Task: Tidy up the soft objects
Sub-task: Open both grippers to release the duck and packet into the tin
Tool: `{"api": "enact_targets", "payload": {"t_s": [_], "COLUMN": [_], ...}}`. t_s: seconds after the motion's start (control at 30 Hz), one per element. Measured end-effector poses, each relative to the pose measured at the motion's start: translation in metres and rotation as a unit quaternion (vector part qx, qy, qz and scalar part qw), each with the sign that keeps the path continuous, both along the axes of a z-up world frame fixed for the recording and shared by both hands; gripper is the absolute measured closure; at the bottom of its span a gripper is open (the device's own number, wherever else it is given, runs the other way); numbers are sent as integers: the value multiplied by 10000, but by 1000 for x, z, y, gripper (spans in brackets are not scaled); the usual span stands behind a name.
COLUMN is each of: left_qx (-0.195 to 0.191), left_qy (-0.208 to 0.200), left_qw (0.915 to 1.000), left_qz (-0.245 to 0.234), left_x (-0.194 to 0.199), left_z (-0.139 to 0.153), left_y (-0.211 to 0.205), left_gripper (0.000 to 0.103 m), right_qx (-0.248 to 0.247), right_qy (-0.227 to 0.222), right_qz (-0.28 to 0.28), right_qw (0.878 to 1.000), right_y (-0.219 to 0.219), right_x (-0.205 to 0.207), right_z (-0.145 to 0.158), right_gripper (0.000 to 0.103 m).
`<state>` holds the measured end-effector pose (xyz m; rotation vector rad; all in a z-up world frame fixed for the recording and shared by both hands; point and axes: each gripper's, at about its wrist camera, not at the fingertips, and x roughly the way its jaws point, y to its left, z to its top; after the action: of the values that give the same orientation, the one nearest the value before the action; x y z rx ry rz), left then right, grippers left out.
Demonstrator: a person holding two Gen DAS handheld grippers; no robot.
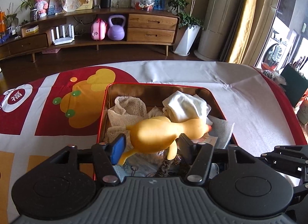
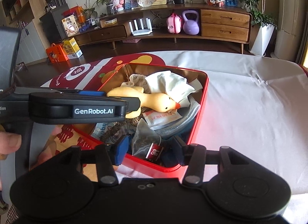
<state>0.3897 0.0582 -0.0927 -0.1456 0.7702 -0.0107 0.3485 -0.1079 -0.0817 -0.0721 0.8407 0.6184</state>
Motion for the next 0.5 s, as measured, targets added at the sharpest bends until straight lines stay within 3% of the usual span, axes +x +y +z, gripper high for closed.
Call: {"api": "enact_targets", "payload": {"t_s": [0.3,0.5], "left_qx": [-24,-4], "left_qy": [-79,-179], "left_qw": [10000,9998], "left_qz": [-21,14], "left_x": [-18,-38], "left_z": [15,33], "left_y": [3,6], "left_gripper": [34,34], "right_qx": [42,64], "right_qy": [-200,-345], "right_qz": [-104,-156], "right_qw": [9997,9993], "right_y": [-7,-13], "right_x": [-14,-28], "right_z": [20,37], "right_gripper": [41,40]}}
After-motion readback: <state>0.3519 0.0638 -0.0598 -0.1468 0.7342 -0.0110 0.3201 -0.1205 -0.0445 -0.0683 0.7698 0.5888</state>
